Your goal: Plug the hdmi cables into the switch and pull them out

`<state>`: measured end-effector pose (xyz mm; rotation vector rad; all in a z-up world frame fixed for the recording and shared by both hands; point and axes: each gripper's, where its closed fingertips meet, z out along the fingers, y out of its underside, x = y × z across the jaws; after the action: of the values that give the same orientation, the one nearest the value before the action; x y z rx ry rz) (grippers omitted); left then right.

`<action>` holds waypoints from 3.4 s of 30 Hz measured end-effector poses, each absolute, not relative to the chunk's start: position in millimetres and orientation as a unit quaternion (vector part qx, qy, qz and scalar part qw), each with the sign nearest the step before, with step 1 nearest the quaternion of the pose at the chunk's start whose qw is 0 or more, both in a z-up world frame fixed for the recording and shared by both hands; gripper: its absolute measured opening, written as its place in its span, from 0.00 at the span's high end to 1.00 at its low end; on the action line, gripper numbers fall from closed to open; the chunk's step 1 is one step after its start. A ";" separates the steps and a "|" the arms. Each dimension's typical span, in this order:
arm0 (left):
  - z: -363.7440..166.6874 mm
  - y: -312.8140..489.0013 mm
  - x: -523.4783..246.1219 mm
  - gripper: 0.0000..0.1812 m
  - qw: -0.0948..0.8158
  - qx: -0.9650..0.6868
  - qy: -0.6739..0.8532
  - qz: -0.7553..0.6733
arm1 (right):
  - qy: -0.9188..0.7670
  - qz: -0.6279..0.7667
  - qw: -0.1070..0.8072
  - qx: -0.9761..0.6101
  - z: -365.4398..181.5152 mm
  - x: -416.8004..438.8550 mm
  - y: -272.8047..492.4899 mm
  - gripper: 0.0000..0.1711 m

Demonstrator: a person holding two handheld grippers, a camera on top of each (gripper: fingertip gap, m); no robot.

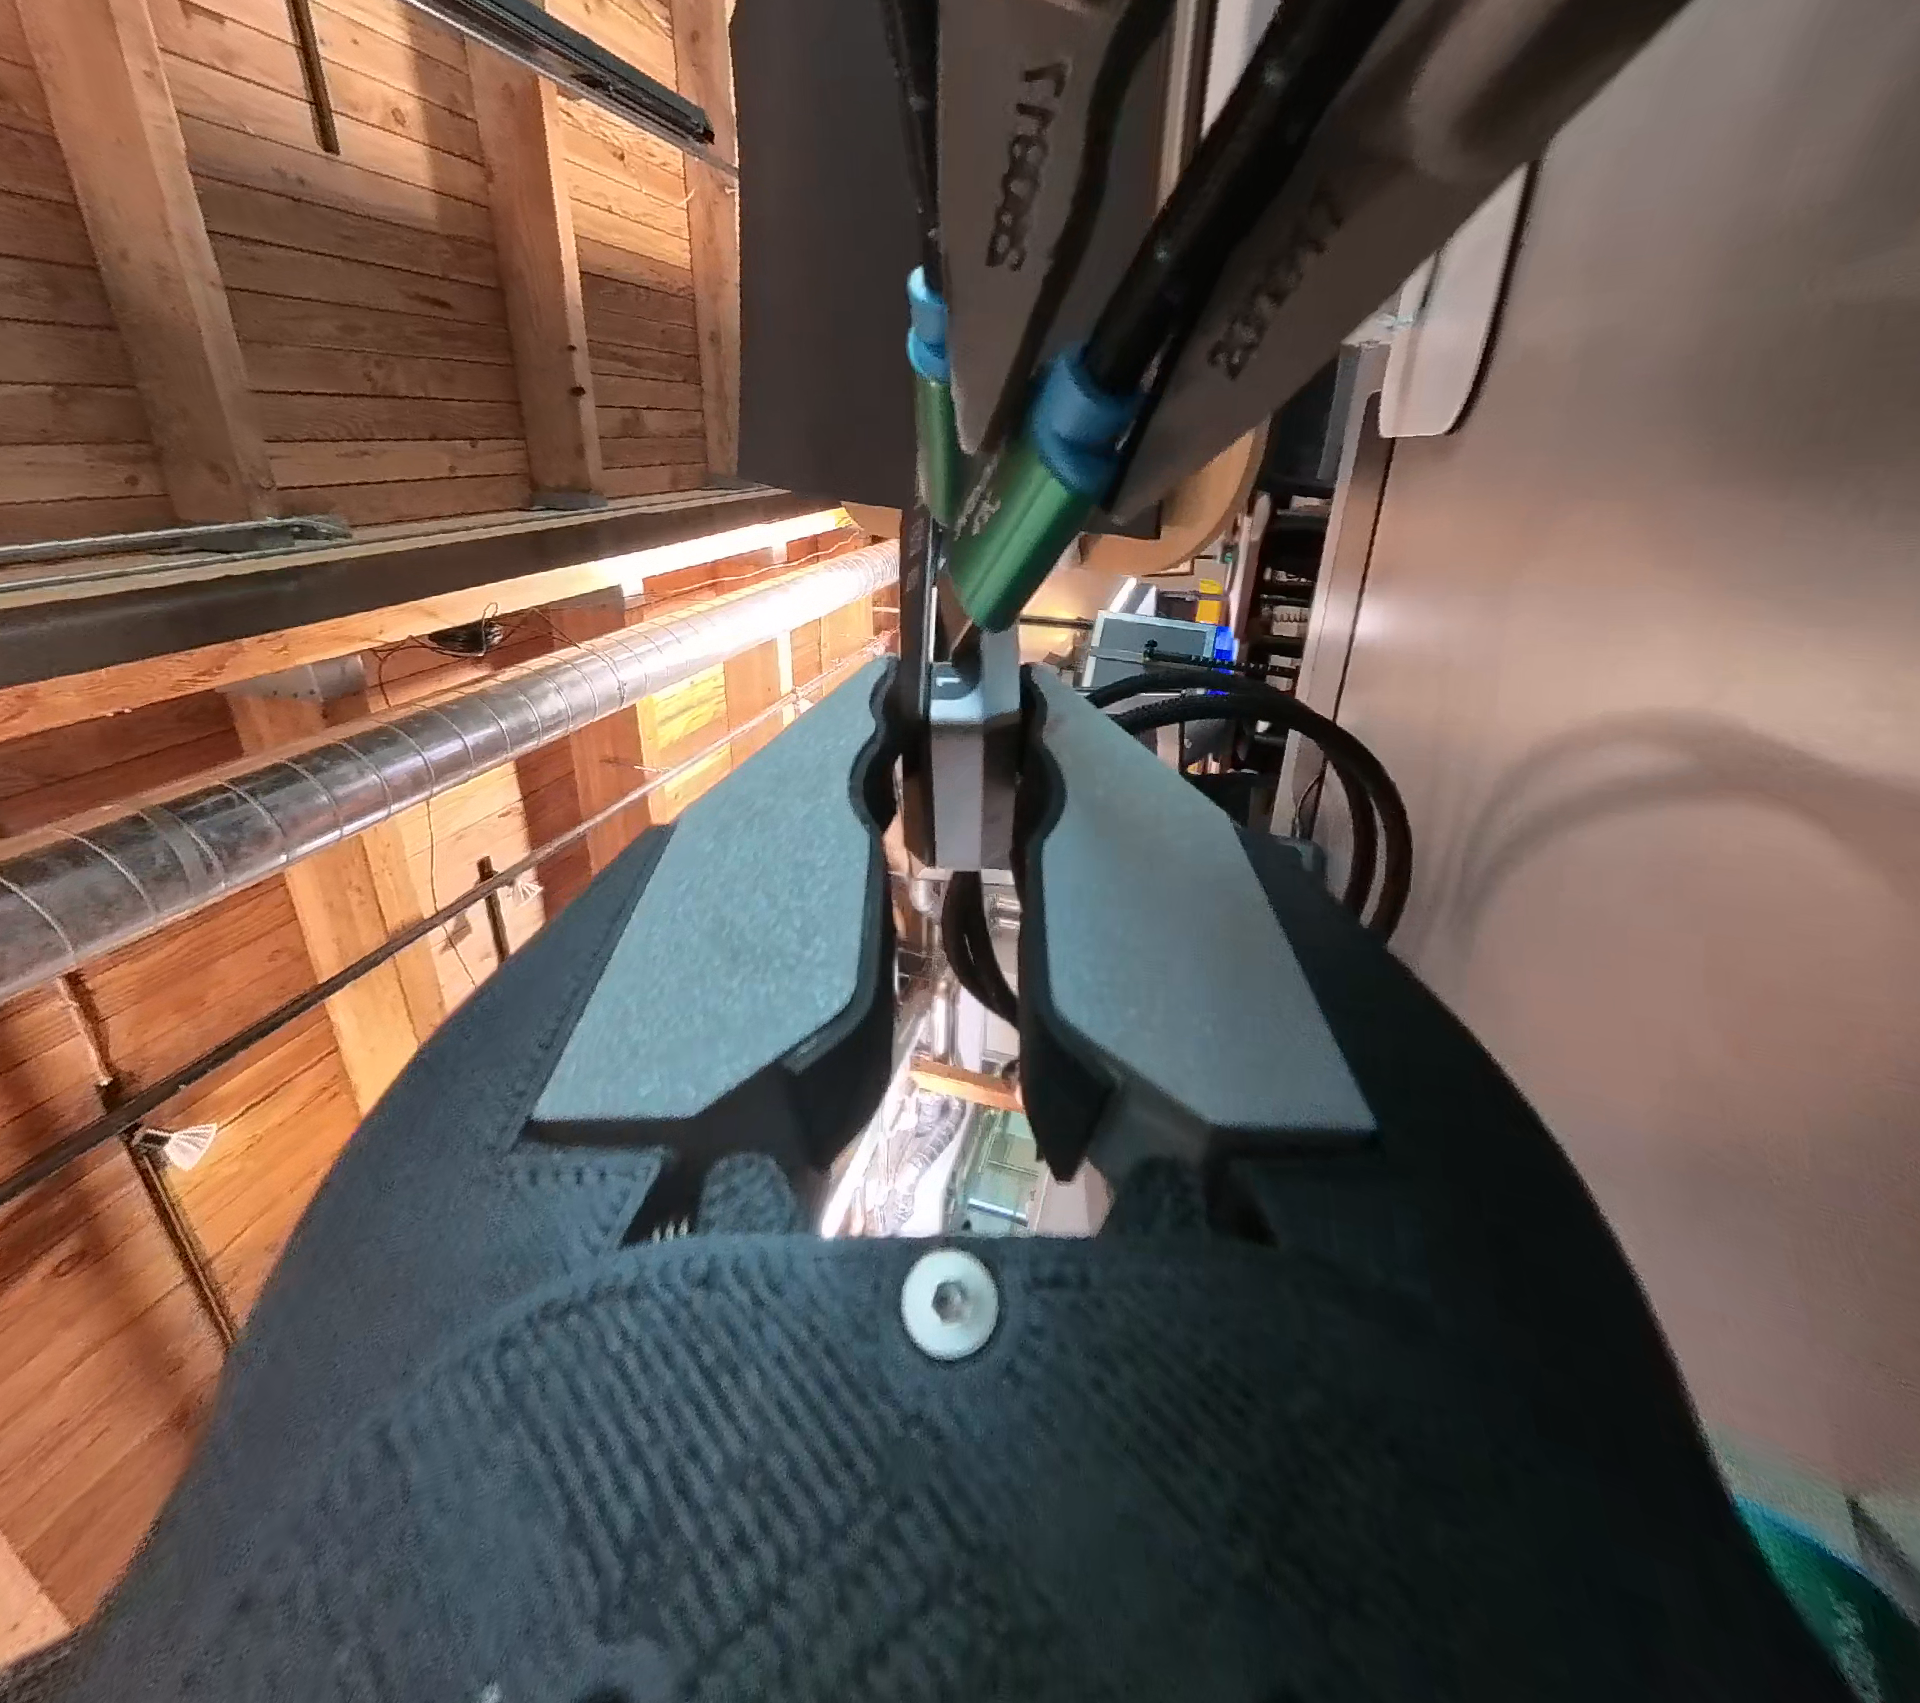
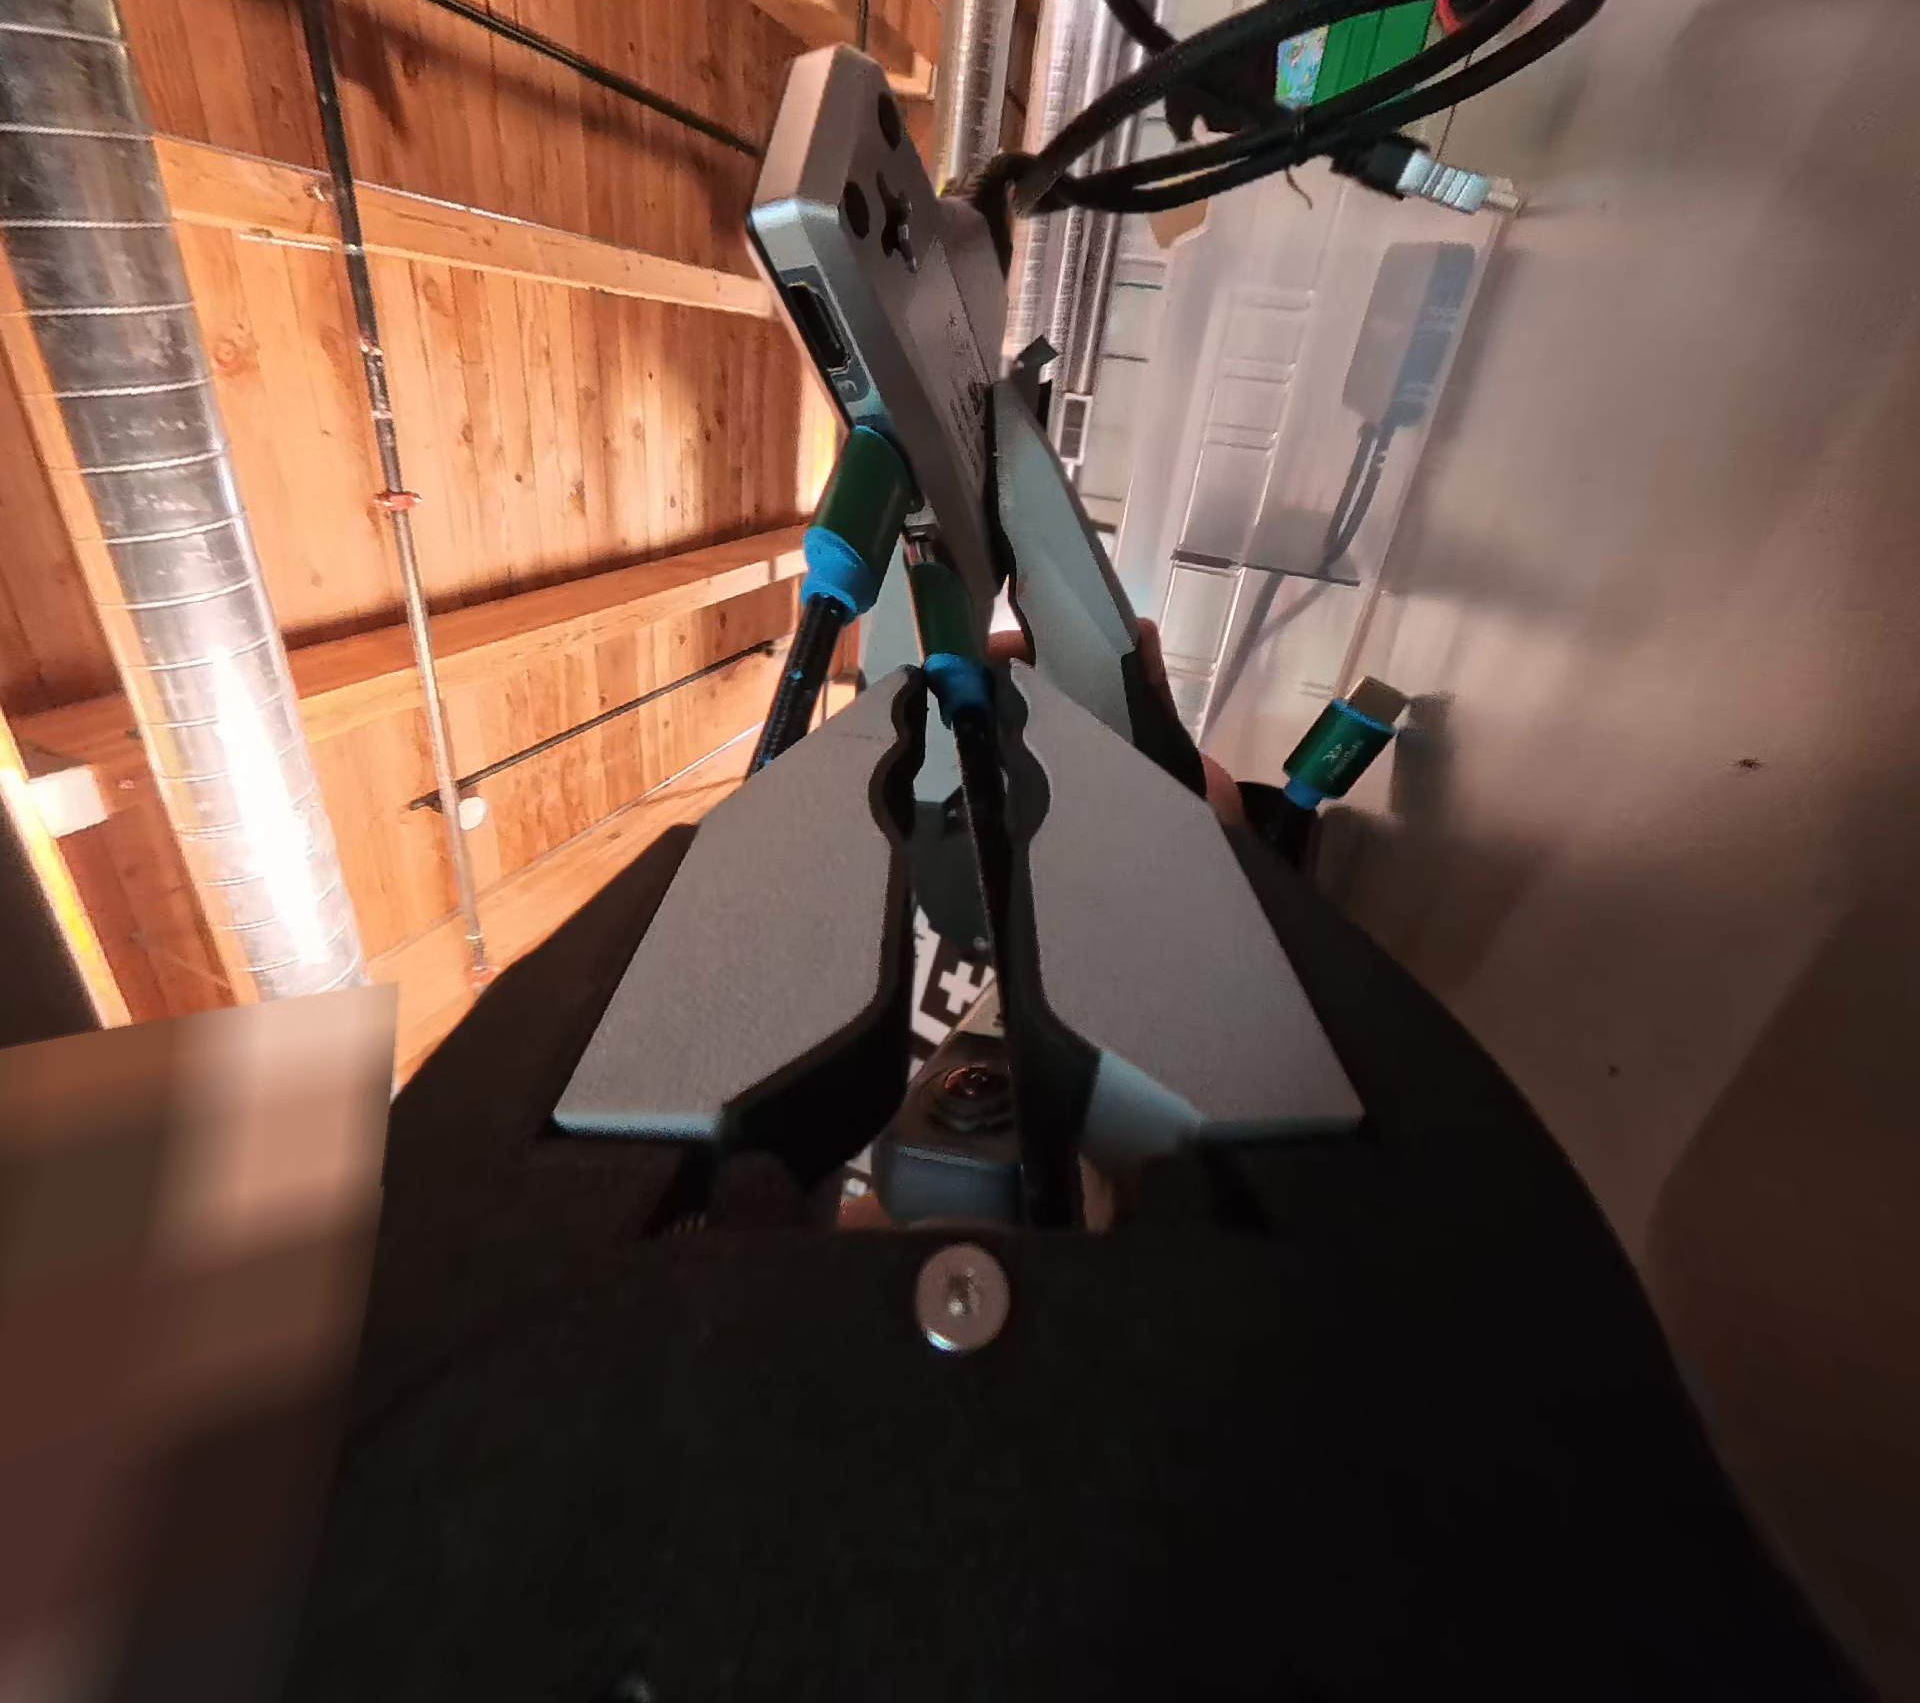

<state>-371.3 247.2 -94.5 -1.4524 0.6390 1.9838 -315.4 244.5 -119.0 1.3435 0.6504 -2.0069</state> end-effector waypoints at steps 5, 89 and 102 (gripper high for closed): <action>-94.6 245.5 -376.7 0.91 0.289 -0.547 0.237 0.749 | 0.207 -0.765 0.335 0.510 -118.7 -320.1 241.8 0.94; -143.9 236.7 -400.1 0.88 0.379 -0.704 0.199 0.567 | 0.618 -0.572 -0.038 0.538 -162.8 -329.6 274.9 0.96; -118.7 231.7 -397.6 0.89 0.400 -0.662 0.173 0.609 | 0.426 -0.733 0.119 0.516 -119.8 -323.7 275.8 0.96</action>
<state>-397.6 231.7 -118.7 -1.6755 0.4385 1.5414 -323.7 275.8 -119.8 1.5080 1.2467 -2.1433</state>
